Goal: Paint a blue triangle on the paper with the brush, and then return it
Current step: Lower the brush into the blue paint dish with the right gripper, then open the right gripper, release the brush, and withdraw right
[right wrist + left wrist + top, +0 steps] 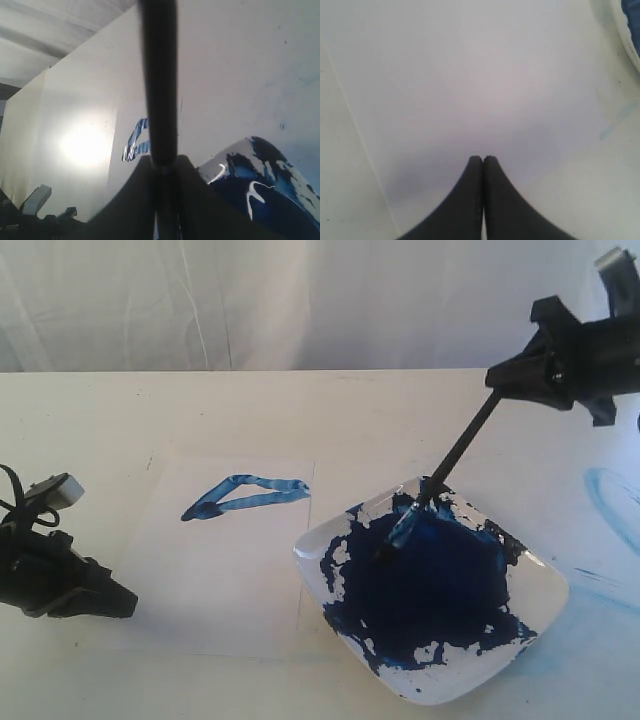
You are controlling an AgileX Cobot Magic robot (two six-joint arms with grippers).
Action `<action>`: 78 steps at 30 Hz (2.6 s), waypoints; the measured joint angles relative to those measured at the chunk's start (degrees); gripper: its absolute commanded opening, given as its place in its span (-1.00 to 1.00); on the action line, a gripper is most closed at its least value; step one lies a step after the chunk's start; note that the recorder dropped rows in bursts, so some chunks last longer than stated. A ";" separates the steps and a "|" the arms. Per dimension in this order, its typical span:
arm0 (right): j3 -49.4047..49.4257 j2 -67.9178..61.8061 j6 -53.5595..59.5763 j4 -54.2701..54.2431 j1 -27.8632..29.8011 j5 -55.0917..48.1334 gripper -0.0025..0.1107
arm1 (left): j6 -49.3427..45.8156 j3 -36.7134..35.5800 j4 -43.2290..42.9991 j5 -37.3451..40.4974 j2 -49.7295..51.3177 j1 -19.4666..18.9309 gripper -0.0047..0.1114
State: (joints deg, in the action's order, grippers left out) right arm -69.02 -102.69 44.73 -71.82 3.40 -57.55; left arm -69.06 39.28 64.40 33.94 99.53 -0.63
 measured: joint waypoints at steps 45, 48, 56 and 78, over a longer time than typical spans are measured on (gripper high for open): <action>-0.09 -13.86 -7.09 0.03 0.00 9.91 -0.96 | -0.04 0.00 0.00 0.12 0.00 0.00 -0.92; -0.09 -14.20 -7.68 0.03 0.00 10.51 -0.96 | -0.04 0.00 0.00 0.12 0.00 0.00 -0.92; -0.39 -17.19 -9.68 -0.08 0.00 10.86 -0.96 | -0.14 0.00 0.00 0.12 0.00 0.00 -0.92; -0.39 -17.61 -9.68 -0.04 0.04 15.31 -0.27 | -0.14 0.00 0.00 0.12 0.00 0.00 -0.92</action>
State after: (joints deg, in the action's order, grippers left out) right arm -69.41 -120.30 35.04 -71.86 3.44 -42.24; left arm -69.20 39.28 64.40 34.07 99.53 -0.63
